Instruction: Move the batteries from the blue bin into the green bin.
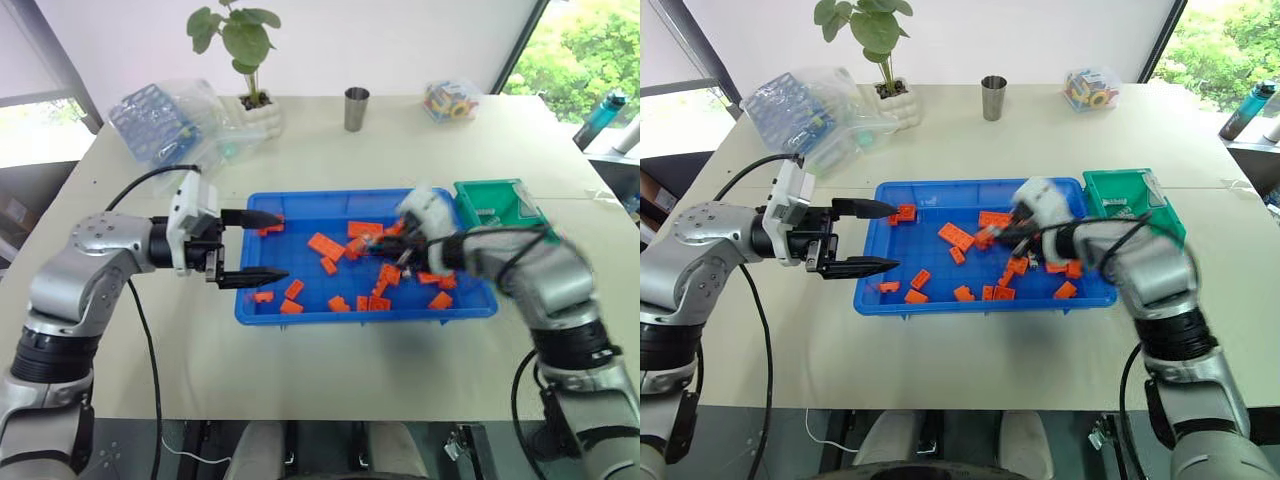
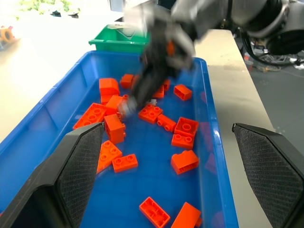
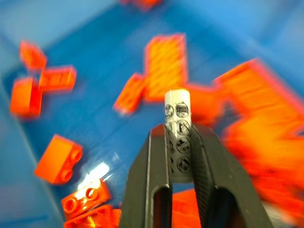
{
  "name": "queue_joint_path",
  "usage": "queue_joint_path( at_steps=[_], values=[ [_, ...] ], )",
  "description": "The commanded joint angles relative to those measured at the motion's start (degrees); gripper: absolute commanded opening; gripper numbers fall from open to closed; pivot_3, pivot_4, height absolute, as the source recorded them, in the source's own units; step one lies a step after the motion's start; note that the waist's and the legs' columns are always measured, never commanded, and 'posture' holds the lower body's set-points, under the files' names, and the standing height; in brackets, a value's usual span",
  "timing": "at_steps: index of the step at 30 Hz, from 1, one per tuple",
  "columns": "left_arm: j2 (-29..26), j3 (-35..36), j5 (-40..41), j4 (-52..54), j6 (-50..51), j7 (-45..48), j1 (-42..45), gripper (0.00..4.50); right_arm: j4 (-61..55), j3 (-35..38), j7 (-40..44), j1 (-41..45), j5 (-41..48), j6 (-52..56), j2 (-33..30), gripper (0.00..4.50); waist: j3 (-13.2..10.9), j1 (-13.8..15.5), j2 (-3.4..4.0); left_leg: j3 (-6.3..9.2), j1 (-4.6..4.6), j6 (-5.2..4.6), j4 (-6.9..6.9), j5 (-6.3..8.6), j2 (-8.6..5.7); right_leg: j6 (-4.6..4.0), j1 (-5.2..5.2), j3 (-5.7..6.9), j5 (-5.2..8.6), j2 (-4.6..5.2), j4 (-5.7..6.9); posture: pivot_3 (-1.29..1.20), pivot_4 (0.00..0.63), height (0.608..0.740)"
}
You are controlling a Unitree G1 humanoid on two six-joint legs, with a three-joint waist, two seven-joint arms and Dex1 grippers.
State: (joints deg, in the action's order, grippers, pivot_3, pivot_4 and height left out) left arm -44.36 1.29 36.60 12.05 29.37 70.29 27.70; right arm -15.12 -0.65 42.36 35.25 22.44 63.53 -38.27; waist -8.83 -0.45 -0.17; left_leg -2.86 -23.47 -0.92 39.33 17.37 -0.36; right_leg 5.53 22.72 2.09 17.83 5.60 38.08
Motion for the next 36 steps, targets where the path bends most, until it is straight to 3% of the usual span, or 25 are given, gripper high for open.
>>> queue_joint_path(
  at_steps=[1,5,8,16,24,30,36],
  values=[
    [0.45,0.29,-0.56,0.28,-1.33,-0.03,0.41,4.50,0.50,10.73,-1.46,1.50,1.04,1.35,-5.96,0.06,0.00,0.12,-0.01,0.02,0.00,-0.01,0.00,0.01,0.00,0.00,-0.01,0.01,0.00,0.00,-0.02,0.00,0.150,0.716],
    [1.19,-0.25,-0.88,0.17,-1.46,0.12,0.55,4.50,6.60,15.05,-2.51,-1.43,-1.79,-1.93,-12.90,0.06,0.00,-0.11,-0.01,0.01,0.00,-0.03,-0.02,0.02,0.00,0.00,-0.02,0.02,0.00,-0.01,-0.04,0.00,0.150,0.716],
    [1.77,-0.70,-1.26,-0.47,-1.62,0.49,1.35,4.50,9.18,15.50,-3.93,-3.21,-3.08,-3.94,-14.51,0.06,0.00,-0.32,-0.01,-0.02,0.01,-0.03,-0.02,0.02,0.01,0.00,-0.01,0.01,0.00,-0.02,-0.04,0.00,0.150,0.716],
    [2.99,-1.80,-2.10,-2.45,-2.21,1.05,4.08,4.50,10.84,13.20,-5.45,-4.43,-5.46,-9.33,-15.28,3.85,0.00,-0.27,0.00,-0.13,0.03,0.01,-0.02,-0.01,0.07,0.00,0.02,-0.05,0.00,-0.06,-0.03,0.00,0.150,0.716],
    [2.23,-1.33,-1.91,-1.88,-1.68,1.48,3.93,4.50,-1.71,8.94,1.97,-4.23,3.93,-4.60,-13.39,3.85,0.00,-0.24,0.00,-0.07,0.02,0.01,-0.02,-0.01,0.08,0.00,0.01,-0.05,0.00,-0.07,-0.03,0.00,0.150,0.716],
    [2.28,-1.47,-1.99,-1.78,-1.37,1.31,4.54,4.50,0.19,-2.42,2.99,-5.58,-0.96,-8.50,-12.85,3.85,-0.01,-0.06,-0.03,-0.06,0.02,-0.02,0.00,0.00,0.03,0.00,-0.02,-0.05,0.00,-0.02,-0.05,0.00,0.150,0.716],
    [1.93,-0.96,-1.89,-1.17,-1.29,0.90,3.96,4.50,2.17,-5.81,1.30,-5.47,-1.54,-7.31,-8.10,3.85,-0.02,-0.22,-0.04,-0.06,0.02,-0.01,0.01,0.00,0.05,0.00,0.01,-0.04,0.00,-0.04,-0.01,0.00,0.150,0.716]
  ],
)
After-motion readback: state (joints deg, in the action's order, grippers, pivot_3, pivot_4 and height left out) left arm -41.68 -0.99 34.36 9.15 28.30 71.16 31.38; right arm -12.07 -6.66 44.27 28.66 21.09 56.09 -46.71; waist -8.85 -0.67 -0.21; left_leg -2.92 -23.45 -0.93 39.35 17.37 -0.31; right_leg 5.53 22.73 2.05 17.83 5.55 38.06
